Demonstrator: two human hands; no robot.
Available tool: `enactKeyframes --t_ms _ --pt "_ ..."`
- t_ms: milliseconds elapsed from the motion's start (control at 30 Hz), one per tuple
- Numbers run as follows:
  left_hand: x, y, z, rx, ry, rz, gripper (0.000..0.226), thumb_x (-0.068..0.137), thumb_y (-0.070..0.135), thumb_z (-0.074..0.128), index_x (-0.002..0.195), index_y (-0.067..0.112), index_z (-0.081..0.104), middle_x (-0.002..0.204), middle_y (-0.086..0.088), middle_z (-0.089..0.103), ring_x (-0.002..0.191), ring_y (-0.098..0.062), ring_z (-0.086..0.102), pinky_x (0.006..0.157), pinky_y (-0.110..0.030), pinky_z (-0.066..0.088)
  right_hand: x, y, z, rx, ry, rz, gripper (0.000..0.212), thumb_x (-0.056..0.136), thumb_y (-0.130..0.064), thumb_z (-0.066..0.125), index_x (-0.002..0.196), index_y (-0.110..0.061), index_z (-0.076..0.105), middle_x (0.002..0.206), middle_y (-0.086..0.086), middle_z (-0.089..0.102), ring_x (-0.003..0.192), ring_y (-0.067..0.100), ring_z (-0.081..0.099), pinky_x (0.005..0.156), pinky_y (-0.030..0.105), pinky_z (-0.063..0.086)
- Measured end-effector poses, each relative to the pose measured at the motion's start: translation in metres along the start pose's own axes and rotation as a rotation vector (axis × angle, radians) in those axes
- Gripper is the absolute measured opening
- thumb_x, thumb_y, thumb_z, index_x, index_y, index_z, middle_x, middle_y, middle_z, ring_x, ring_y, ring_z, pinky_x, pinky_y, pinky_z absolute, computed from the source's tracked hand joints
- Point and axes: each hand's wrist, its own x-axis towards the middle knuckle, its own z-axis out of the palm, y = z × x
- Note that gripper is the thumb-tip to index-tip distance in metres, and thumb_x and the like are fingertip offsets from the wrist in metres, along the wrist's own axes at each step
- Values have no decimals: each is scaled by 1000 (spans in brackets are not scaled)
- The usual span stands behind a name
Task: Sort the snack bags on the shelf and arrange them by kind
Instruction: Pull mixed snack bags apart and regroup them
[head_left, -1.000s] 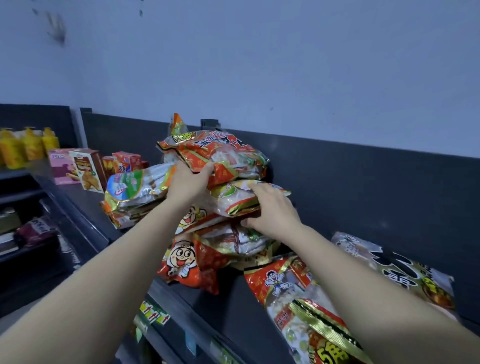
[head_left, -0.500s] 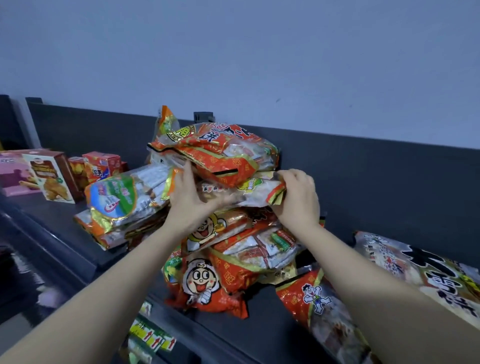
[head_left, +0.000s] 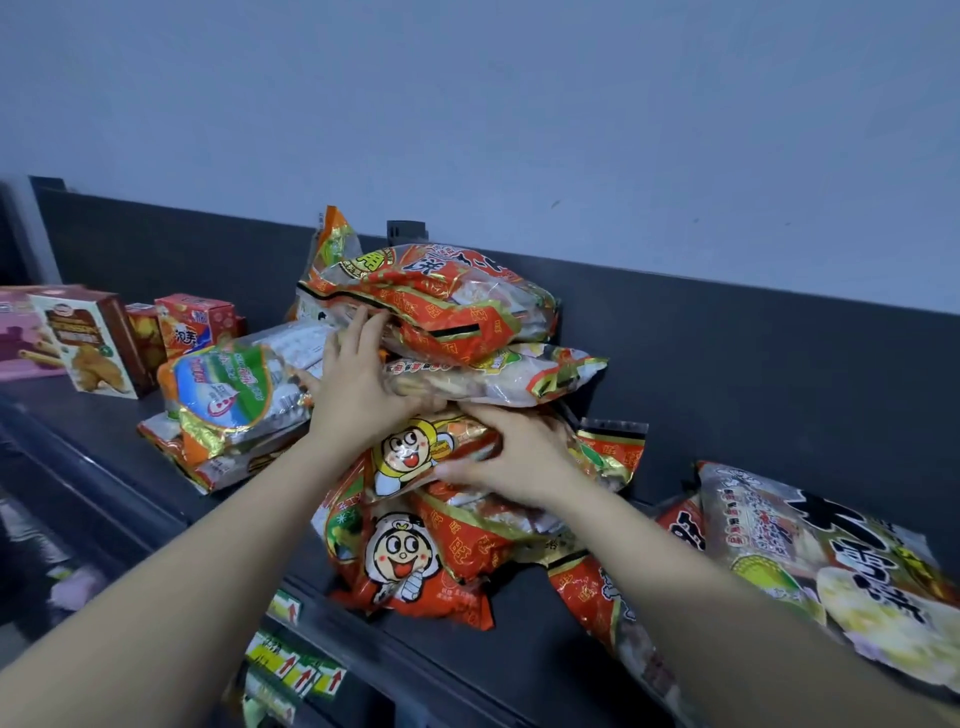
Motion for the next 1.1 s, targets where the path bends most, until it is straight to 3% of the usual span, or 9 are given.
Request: enactKeyframes --t_ms 133,233,333,467,567,700,867,933,1100 --pt "3 0 -2 -52 -11 24 121 57 60 83 152 24 18 162 1 14 147 -27 17 115 -51 26 2 -5 -1 -174 206 -48 37 89 -47 63 126 -42 61 123 -3 67 115 24 59 96 39 46" --pt "5 2 -4 -109 -10 24 118 57 59 84 150 26 19 160 1 20 144 -25 26 112 -51 32 0 10 -13 -34 304 48 25 92 -38 63 113 -28 71 107 0 72 93 25 66 74 33 54" --pt "6 4 -2 -125 -9 20 116 57 60 83 149 24 23 157 -1 28 141 -27 32 109 -53 36 -6 35 -32 204 423 153 16 92 -20 62 105 -20 72 102 -2 69 88 20 63 60 23 46" --pt "1 7 9 -134 -10 27 118 51 58 86 144 16 27 151 -10 34 138 -30 34 107 -52 38 -22 64 -62 611 600 295 13 87 -12 66 79 -21 71 85 -6 68 88 19 64 75 31 51" --pt "-9 8 19 -116 -43 21 122 51 55 88 145 13 23 153 -11 27 140 -28 29 110 -49 37 -31 79 -73 823 752 476 18 73 -16 64 55 -16 62 68 1 63 73 22 61 64 35 47" --pt "-20 9 23 -100 -73 64 127 50 51 90 147 11 18 159 -10 15 144 -27 23 113 -43 32 -40 81 -79 930 600 644 33 62 -38 59 73 -8 68 72 5 68 69 27 64 70 40 52" --pt "-23 12 24 -164 -88 70 121 46 53 91 140 13 25 150 -14 30 137 -29 34 109 -45 37 -46 71 -96 542 227 527 46 72 -30 85 109 -12 66 106 4 66 99 23 63 79 32 51" --pt "-24 16 26 -163 -88 84 117 46 55 90 136 12 29 146 -14 35 134 -30 38 107 -45 39 -42 70 -98 506 278 539 34 68 -18 87 99 -14 73 104 7 71 98 25 67 89 39 54" --pt "-32 31 37 -56 -108 93 114 49 60 86 132 5 31 144 -20 33 131 -35 38 102 -48 43 -46 74 -101 494 560 581 17 64 -14 81 76 -24 72 86 1 73 84 27 70 81 45 59"
